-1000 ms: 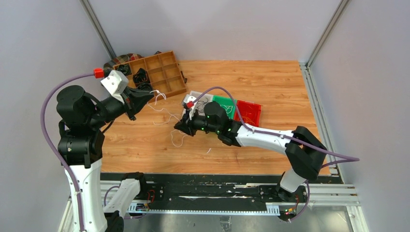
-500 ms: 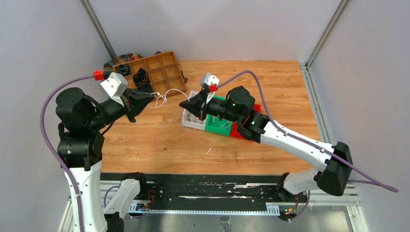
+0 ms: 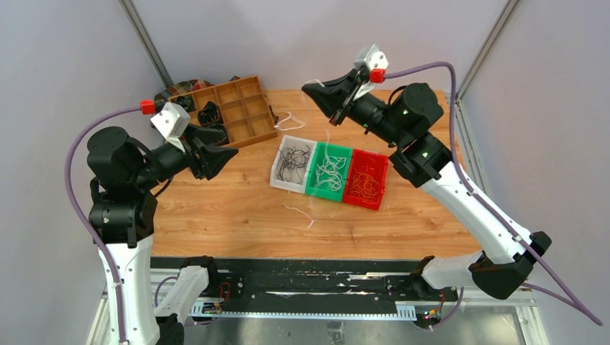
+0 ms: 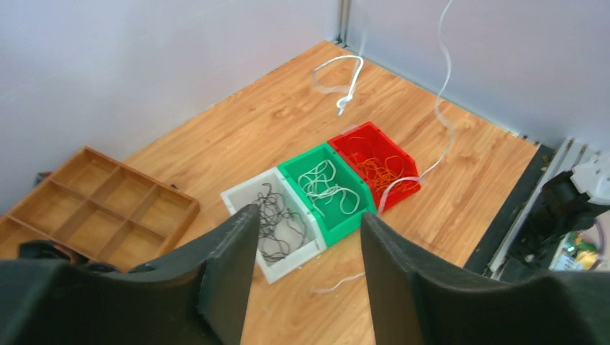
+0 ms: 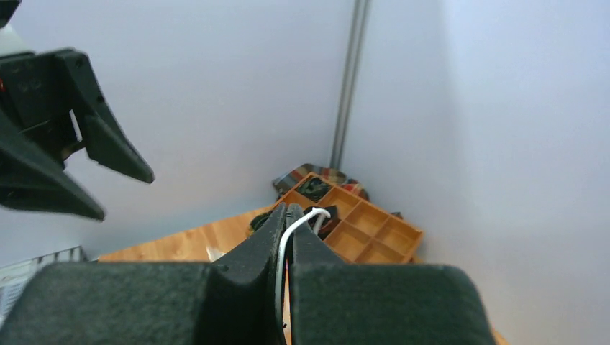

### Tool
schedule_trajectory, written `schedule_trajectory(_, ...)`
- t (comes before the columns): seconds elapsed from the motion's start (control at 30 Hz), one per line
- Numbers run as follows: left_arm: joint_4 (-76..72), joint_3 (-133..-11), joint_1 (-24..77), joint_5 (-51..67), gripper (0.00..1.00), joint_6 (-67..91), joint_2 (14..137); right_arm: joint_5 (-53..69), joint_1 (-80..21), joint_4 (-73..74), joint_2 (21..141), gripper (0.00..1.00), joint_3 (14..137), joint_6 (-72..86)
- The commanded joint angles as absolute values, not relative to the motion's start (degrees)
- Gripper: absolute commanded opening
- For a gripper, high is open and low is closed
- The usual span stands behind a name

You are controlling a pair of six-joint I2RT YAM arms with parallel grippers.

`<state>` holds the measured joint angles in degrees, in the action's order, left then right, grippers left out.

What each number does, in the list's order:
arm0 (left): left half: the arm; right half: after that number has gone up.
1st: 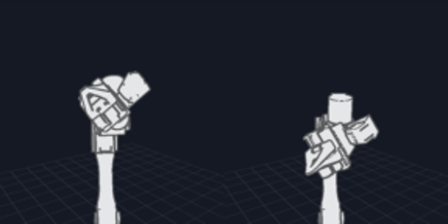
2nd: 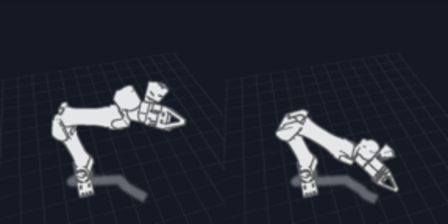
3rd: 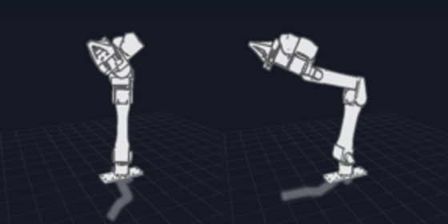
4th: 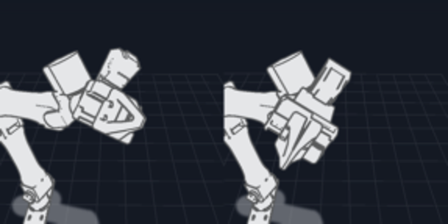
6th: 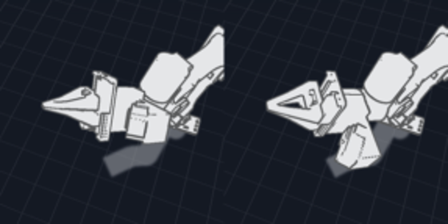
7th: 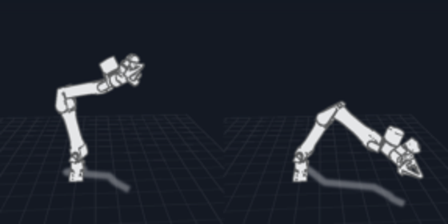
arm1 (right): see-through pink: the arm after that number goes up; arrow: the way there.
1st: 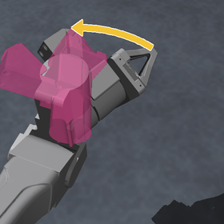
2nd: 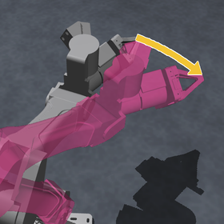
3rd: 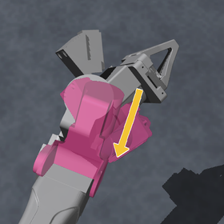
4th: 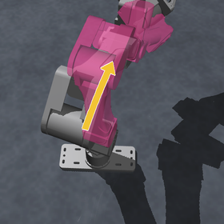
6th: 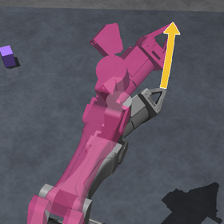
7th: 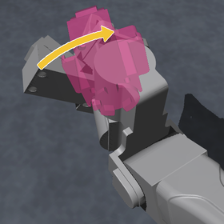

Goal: Untangle the cables
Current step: Place the cable in the bin.

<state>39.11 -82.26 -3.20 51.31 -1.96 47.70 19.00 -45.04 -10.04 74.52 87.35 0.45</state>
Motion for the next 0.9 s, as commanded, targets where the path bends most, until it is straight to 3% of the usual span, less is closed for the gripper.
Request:
schedule_trajectory(0.0,37.62,-81.69,-3.08,50.99,0.68,-1.57,47.59,20.13,-40.78,-7.65,74.93,0.01,95.51,0.71)
schedule_trajectory(0.1,37.62,-80.98,-3.08,49.49,0.76,-2.24,47.02,21.26,-38.38,-6.2,76.75,0.01,99.97,0.88)
schedule_trajectory(0.23,38.02,-79.4,-3.06,46.7,0.79,-4.06,45.88,20.96,-35.85,-5.89,77.55,0.01,100.65,0.4)
schedule_trajectory(0.47,42.31,-77.61,-3.08,42.31,0.98,-7.98,46.35,19.94,-31.9,-5.96,79.63,0.01,104.73,0.3)
schedule_trajectory(0.87,44.96,-74.16,-3.05,38.73,0.98,-13.55,44.51,20.9,-29.53,-5.75,86.1,0.01,115.11,0.59)
